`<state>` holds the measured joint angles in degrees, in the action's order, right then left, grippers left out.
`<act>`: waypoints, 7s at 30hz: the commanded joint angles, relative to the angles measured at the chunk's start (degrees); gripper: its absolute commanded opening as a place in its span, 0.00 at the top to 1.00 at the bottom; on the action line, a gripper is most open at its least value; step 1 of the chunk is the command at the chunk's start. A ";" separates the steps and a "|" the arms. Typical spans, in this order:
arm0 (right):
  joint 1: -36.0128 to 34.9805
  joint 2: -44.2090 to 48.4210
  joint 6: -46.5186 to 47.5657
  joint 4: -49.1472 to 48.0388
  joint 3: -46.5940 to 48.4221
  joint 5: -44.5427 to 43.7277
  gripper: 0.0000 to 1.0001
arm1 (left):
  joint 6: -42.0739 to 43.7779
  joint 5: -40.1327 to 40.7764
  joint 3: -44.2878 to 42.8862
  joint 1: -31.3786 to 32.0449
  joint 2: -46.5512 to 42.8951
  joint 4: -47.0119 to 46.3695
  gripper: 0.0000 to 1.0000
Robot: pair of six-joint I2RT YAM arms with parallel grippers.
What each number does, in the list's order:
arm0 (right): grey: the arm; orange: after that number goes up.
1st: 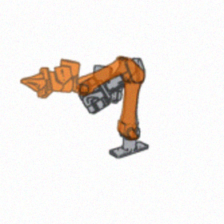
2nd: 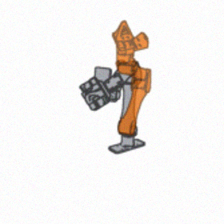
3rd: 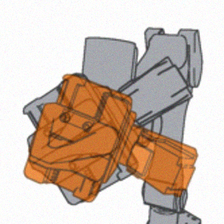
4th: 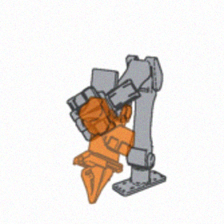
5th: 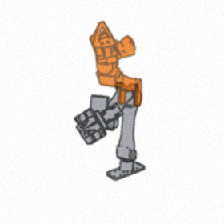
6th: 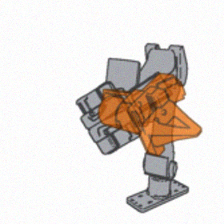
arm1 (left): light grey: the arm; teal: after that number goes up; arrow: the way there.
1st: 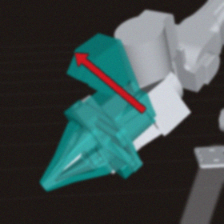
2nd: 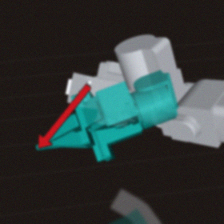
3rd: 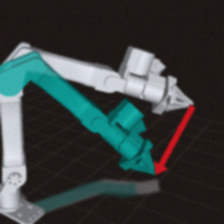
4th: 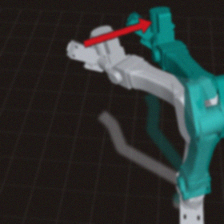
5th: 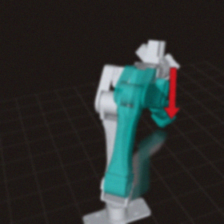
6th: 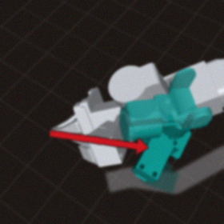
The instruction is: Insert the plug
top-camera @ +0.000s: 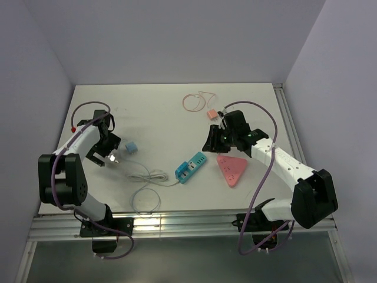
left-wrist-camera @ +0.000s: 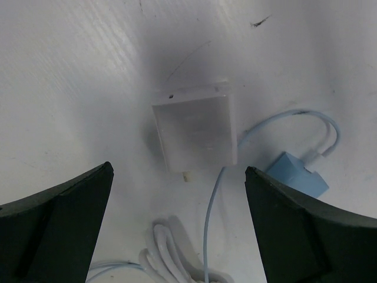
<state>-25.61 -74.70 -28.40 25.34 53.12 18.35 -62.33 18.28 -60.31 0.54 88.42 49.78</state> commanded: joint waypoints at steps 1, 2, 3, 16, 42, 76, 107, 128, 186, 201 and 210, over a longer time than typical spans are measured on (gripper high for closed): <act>0.21 0.34 0.81 -2.93 0.05 1.69 0.52 | -2.89 0.09 0.98 -0.45 1.40 -2.93 0.01; 0.29 0.34 0.72 -3.02 -0.04 1.86 0.52 | -3.85 0.43 1.25 -0.45 2.19 -3.19 0.01; 0.29 0.51 0.72 -3.11 0.05 1.95 0.52 | -3.94 0.70 1.60 -2.10 2.71 -3.55 0.01; 0.03 1.22 0.02 -2.14 0.49 -0.06 0.53 | -2.63 -2.99 6.87 -5.28 6.32 -11.10 0.64; -30.27 0.96 -0.43 -41.48 5.07 -18.23 0.26 | -12.99 -36.03 0.37 11.85 -33.75 -16.46 1.00; -36.97 -5.91 -1.57 -51.98 4.97 -34.61 0.29 | -18.97 -37.97 2.57 16.69 -34.81 -16.11 1.00; -34.69 -11.44 -9.90 -45.21 9.47 -31.62 1.00 | -12.83 -40.43 2.39 17.13 -34.98 -21.38 0.33; -4.54 6.23 -14.57 -37.19 -0.12 37.79 1.00 | 21.72 -70.04 5.56 18.62 -36.92 -42.29 0.10; -9.64 6.23 -28.73 -59.45 -2.94 41.86 1.00 | 19.17 -70.14 5.47 30.58 -32.00 -48.81 0.57; -9.64 5.44 -32.33 -63.05 -3.64 39.31 1.00 | 18.65 -70.75 7.40 30.58 -33.84 -49.25 0.46; -9.73 5.61 -33.12 -64.01 -3.90 39.22 1.00 | 16.98 -71.11 7.40 30.49 -32.44 -51.01 1.00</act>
<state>-34.87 -69.69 -60.12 -34.15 48.73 59.13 -45.34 -51.77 -52.71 30.76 55.59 2.81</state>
